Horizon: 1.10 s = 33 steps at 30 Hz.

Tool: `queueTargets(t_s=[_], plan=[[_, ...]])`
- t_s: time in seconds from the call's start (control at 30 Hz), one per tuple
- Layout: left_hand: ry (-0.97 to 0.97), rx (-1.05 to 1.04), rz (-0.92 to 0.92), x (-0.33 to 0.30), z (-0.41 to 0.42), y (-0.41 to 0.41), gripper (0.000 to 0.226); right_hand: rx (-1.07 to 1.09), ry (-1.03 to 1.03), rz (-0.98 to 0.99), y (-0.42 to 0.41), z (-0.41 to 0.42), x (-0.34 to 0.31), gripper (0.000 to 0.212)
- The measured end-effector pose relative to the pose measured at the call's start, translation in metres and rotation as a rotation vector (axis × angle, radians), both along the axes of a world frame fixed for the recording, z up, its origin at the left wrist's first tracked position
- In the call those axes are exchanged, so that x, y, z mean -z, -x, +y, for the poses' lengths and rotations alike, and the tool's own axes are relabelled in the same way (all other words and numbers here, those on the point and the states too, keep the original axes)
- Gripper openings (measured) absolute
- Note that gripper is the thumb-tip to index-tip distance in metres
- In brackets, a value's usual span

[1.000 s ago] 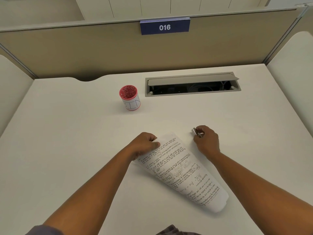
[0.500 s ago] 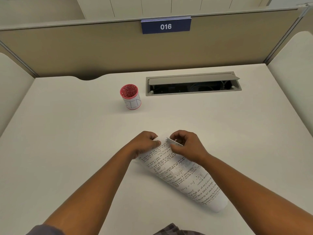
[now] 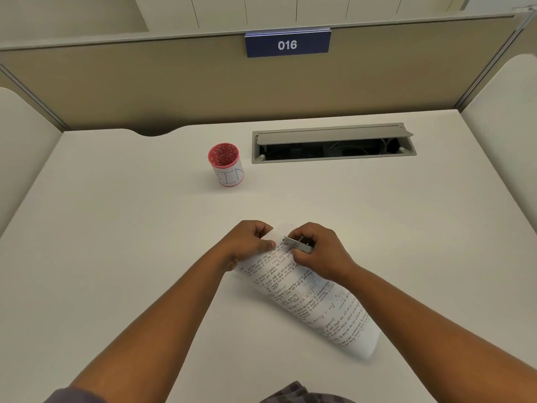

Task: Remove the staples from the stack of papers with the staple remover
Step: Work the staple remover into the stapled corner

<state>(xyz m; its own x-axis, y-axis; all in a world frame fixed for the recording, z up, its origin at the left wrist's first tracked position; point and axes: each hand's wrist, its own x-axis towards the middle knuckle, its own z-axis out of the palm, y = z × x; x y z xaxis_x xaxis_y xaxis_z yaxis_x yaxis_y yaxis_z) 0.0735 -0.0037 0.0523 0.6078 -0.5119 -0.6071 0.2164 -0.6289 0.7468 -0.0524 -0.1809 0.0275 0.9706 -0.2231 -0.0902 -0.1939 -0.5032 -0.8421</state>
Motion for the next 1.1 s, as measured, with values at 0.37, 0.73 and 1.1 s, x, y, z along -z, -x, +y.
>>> queueTargets(t_s=[0.37, 0.73, 1.1], plan=[[0.068, -0.077, 0.045, -0.0028, 0.0023, 0.0049, 0.026, -0.027, 0.075, -0.06, 0.0016, 0.0023, -0.0007, 0.024], [0.108, -0.128, 0.07, -0.0035, 0.0028, 0.0081, 0.024, -0.013, 0.067, -0.117, 0.0061, 0.0045, -0.0024, 0.027], [0.066, -0.183, 0.066, -0.0077, -0.0001, 0.0078, 0.037, 0.001, 0.048, -0.159, 0.0062, 0.0043, 0.0002, 0.026]])
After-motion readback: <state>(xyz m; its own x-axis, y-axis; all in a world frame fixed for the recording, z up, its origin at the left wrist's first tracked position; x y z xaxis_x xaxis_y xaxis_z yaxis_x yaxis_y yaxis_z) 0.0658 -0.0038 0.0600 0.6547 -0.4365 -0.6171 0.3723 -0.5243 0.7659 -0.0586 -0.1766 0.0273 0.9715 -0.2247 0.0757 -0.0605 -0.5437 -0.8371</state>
